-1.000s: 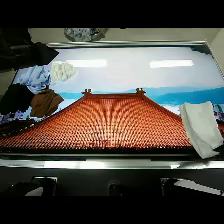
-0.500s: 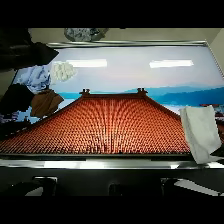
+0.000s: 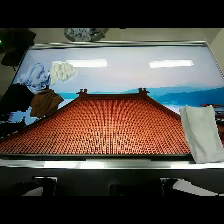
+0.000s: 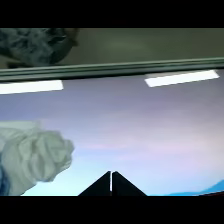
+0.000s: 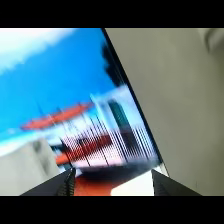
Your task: Fold the shirts.
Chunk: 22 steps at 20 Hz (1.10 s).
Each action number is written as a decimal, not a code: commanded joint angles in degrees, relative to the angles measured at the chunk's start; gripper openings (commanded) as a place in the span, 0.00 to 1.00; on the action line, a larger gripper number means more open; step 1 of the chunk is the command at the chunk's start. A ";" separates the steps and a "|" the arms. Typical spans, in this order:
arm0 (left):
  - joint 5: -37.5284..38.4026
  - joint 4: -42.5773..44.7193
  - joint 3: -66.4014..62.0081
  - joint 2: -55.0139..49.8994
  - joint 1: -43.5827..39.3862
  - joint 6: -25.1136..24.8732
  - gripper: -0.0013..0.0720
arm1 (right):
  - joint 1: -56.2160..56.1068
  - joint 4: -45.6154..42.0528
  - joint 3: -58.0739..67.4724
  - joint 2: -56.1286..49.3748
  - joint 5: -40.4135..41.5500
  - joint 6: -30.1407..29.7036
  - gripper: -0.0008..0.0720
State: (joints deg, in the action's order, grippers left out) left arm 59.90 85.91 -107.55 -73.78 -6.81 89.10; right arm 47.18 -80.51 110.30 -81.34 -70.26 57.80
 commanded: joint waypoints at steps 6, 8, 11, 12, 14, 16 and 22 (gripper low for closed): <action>27.12 6.47 14.75 -7.54 3.50 2.51 0.92 | -40.06 -2.21 -7.98 -7.37 -19.89 0.66 0.80; 21.09 4.37 24.72 -2.82 3.50 5.16 0.92 | -42.27 -2.12 -14.03 -7.58 -19.63 0.74 0.79; 18.67 4.24 28.92 -0.79 3.50 6.54 0.92 | -42.80 -2.27 -15.67 -7.58 -18.21 2.34 0.79; 18.62 4.24 28.89 -0.83 3.52 6.54 0.92 | -42.80 -2.58 -15.67 -7.58 -19.10 2.21 0.79; 18.60 4.24 28.89 -0.85 3.50 6.54 0.92 | -42.80 -2.71 -15.67 -7.58 -20.09 2.21 0.79; 18.62 4.24 28.89 -0.92 3.52 6.54 0.92 | -42.80 -2.71 -15.67 -7.58 -19.80 2.21 0.79; 18.62 4.24 28.89 -0.92 3.52 6.54 0.92 | -42.80 -2.71 -15.67 -7.58 -19.82 2.21 0.79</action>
State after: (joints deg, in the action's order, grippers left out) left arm 78.54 90.21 -78.83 -74.74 -3.33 95.59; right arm 4.47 -83.24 94.72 -88.90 -89.91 59.99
